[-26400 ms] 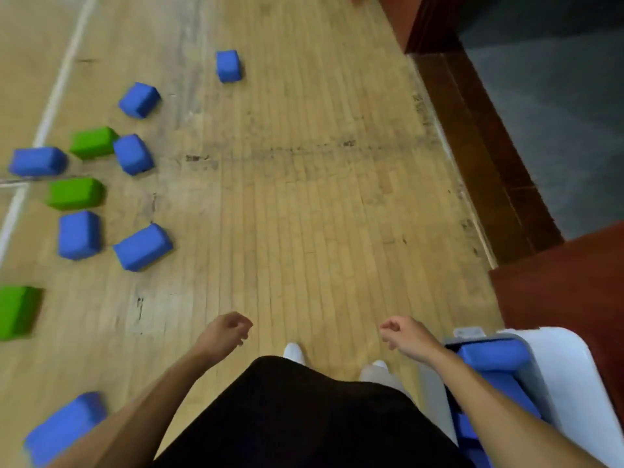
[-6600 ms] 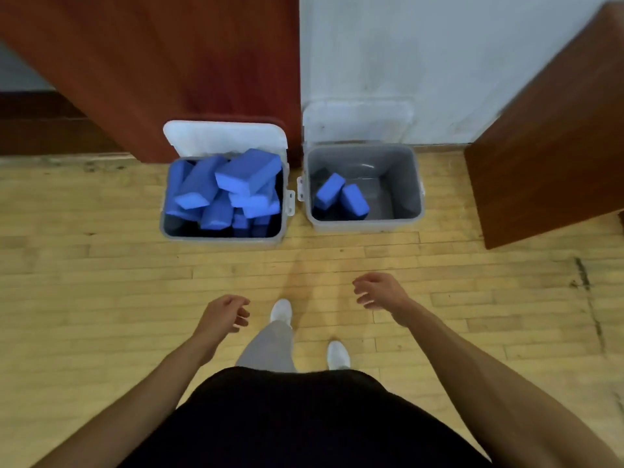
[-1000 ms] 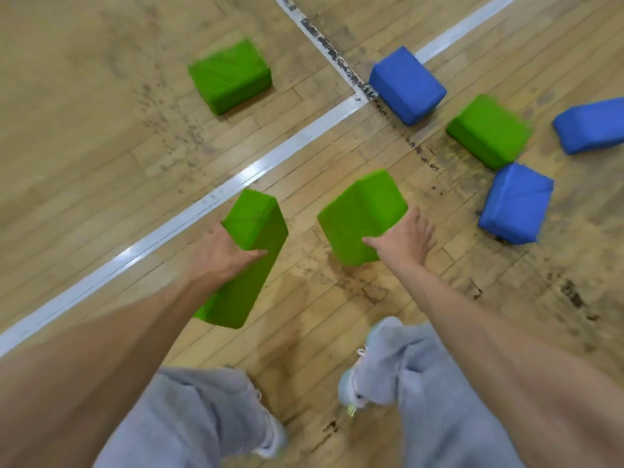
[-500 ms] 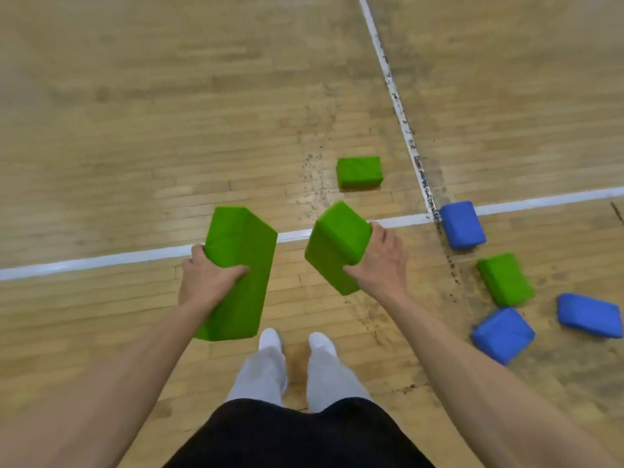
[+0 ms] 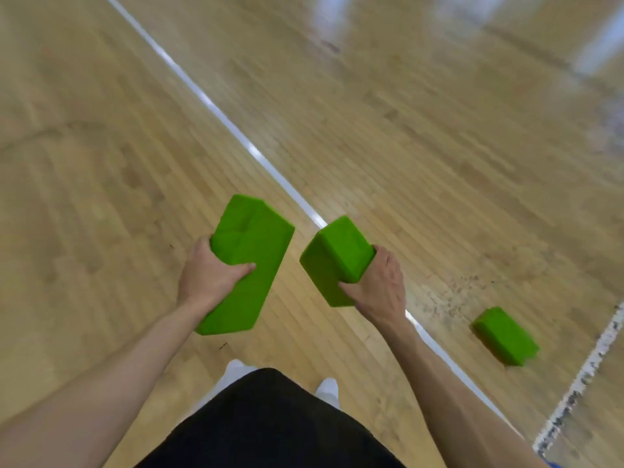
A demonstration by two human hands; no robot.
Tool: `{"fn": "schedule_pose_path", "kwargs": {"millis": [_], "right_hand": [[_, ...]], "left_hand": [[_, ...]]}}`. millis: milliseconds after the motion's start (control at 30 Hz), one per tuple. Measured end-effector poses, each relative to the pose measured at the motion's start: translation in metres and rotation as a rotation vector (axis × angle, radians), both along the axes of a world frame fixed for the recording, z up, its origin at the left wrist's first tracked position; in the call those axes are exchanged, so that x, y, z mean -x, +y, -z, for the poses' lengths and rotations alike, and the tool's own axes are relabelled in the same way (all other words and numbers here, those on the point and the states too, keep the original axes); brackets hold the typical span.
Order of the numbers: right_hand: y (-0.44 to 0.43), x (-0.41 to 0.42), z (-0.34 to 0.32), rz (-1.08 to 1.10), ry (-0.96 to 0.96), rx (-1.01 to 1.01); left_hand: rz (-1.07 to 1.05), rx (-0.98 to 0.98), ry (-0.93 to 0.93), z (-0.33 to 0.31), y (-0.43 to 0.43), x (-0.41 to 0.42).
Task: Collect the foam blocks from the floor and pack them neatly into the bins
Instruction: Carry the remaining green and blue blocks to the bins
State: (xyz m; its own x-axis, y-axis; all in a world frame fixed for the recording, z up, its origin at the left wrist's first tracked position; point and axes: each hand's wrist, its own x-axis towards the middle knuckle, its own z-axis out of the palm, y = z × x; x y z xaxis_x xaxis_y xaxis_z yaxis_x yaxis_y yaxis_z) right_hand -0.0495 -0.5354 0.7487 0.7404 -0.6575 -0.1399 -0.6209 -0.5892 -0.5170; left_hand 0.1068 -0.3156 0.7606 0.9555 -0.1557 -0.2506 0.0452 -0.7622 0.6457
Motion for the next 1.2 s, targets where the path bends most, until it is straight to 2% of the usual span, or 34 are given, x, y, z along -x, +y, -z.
{"fn": "schedule_pose_path", "kwargs": {"millis": [167,300,500,633,767,900,1033,1200], "right_hand": [[0.093,-0.108,-0.037,-0.332,-0.062,0.043],[0.213,-0.199,-0.049,-0.581,-0.113,0.115],[0.428,-0.319,-0.070,-0.895,-0.150,-0.016],[0.548,-0.366,-0.087,-1.039,-0.258,-0.011],[0.646,-0.407,-0.079,-1.155,-0.288,-0.005],[0.730,-0.452,-0.050,-1.249,-0.247,-0.048],[0.808,-0.517,-0.016,-1.337,-0.186,-0.122],[0.906,-0.615,-0.018,-1.421,-0.134,-0.163]], "left_hand": [[-0.372,0.094,-0.092,-0.022,0.127,-0.036],[-0.642,0.182,-0.149,-0.032,0.248,-0.064],[-0.938,0.215,-0.233,-0.056,0.459,-0.099],[-1.053,0.168,-0.322,-0.070,0.578,-0.106],[-1.135,0.098,-0.379,-0.061,0.660,-0.114],[-1.204,0.051,-0.345,-0.033,0.724,-0.132],[-1.319,0.011,-0.266,-0.011,0.783,-0.183],[-1.414,-0.035,-0.229,-0.028,0.868,-0.267]]}}
